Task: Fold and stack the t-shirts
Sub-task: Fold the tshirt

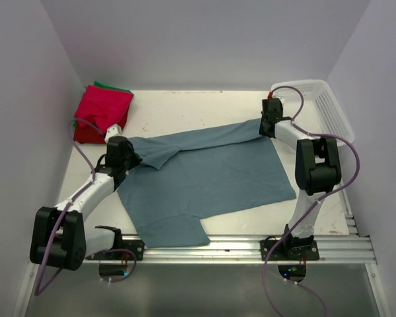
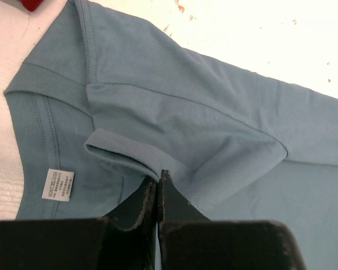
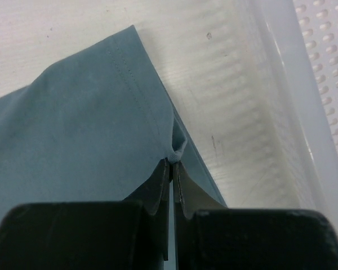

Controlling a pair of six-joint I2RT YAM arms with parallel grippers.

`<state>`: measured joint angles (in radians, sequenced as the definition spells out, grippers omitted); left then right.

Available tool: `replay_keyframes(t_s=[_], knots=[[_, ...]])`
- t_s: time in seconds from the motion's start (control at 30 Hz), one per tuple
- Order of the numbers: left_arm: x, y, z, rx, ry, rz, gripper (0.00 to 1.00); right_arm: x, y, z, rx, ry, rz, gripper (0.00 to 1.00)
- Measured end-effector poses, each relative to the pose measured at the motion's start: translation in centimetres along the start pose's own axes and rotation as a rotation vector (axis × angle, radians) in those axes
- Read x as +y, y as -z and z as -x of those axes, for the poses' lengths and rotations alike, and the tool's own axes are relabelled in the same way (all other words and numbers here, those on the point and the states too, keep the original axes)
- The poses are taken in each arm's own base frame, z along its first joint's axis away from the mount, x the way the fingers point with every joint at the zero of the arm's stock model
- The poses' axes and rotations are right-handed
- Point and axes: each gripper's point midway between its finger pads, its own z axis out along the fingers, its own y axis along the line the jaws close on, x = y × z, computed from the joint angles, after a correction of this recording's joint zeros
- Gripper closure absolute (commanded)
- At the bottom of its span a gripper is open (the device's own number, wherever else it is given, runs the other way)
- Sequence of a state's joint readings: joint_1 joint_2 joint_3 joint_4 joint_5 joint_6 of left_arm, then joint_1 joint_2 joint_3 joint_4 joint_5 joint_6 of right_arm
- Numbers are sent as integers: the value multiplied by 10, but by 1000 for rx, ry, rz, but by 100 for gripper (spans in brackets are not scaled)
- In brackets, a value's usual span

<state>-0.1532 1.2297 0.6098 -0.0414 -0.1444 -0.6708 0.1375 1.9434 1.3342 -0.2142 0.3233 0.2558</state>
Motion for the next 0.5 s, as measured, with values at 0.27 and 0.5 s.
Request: replay_keyframes(t_s=[0.27,0.5], knots=[[14,8,-20,19,21,8,100,3,0,-7,12,-1,2,62],[29,-1,-43,74,36,57,45,12,3,-13,18,10,13,1]])
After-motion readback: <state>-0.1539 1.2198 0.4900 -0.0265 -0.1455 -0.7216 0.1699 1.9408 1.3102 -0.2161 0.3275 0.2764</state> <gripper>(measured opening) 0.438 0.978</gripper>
